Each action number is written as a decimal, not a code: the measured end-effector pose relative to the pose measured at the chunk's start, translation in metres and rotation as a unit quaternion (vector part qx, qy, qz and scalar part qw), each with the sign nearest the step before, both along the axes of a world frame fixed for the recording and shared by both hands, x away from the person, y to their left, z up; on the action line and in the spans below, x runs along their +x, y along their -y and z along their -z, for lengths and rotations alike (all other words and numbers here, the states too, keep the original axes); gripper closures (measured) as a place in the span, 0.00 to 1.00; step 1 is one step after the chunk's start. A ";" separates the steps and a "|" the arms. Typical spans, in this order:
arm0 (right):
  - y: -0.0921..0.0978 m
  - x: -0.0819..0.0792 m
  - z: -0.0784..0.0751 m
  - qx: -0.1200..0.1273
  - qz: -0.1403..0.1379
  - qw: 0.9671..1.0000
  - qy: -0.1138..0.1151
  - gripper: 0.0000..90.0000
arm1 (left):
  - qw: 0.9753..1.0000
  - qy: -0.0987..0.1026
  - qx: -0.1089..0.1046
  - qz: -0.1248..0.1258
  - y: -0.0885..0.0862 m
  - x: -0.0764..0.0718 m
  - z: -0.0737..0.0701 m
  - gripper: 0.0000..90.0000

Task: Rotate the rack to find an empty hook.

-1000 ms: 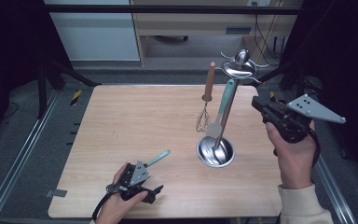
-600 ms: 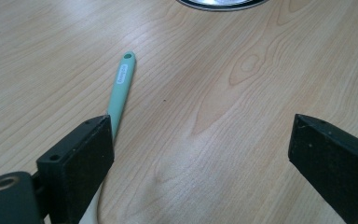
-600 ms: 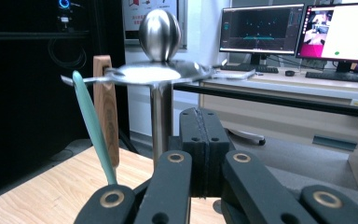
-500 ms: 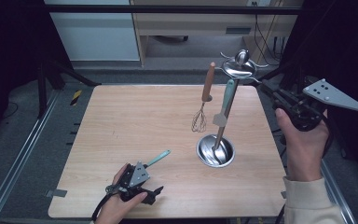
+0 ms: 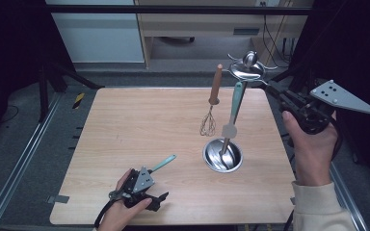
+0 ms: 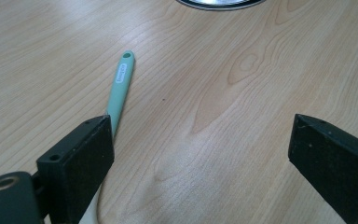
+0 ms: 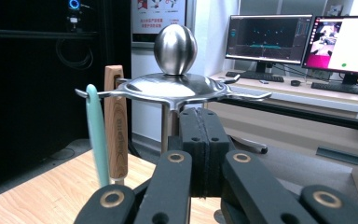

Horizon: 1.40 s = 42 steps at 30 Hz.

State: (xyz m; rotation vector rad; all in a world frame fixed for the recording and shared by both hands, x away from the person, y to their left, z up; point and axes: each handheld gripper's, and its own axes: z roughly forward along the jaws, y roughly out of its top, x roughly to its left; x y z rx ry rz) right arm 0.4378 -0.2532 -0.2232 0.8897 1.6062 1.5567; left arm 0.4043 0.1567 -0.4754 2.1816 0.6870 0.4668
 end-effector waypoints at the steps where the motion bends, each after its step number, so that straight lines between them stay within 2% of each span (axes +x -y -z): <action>1: 0.000 0.000 0.000 0.000 0.001 1.000 0.001 1.00 | 1.000 0.000 0.000 0.000 0.000 0.000 0.000 0.07; 10: -0.003 -0.004 0.001 0.000 -0.009 1.000 0.008 1.00 | 1.000 -0.001 -0.001 -0.002 -0.001 0.001 -0.001 0.07; 20: -0.016 -0.009 0.000 -0.008 -0.021 1.000 0.016 1.00 | 1.000 -0.002 0.003 0.001 0.000 0.000 0.000 0.07; 30: -0.037 -0.010 -0.002 -0.029 -0.028 0.999 0.023 1.00 | 1.000 -0.004 0.005 0.004 0.001 0.000 0.001 0.07; 42: -0.061 -0.009 -0.003 -0.049 -0.005 0.999 0.024 1.00 | 1.000 -0.005 0.004 0.005 0.003 -0.001 0.002 0.07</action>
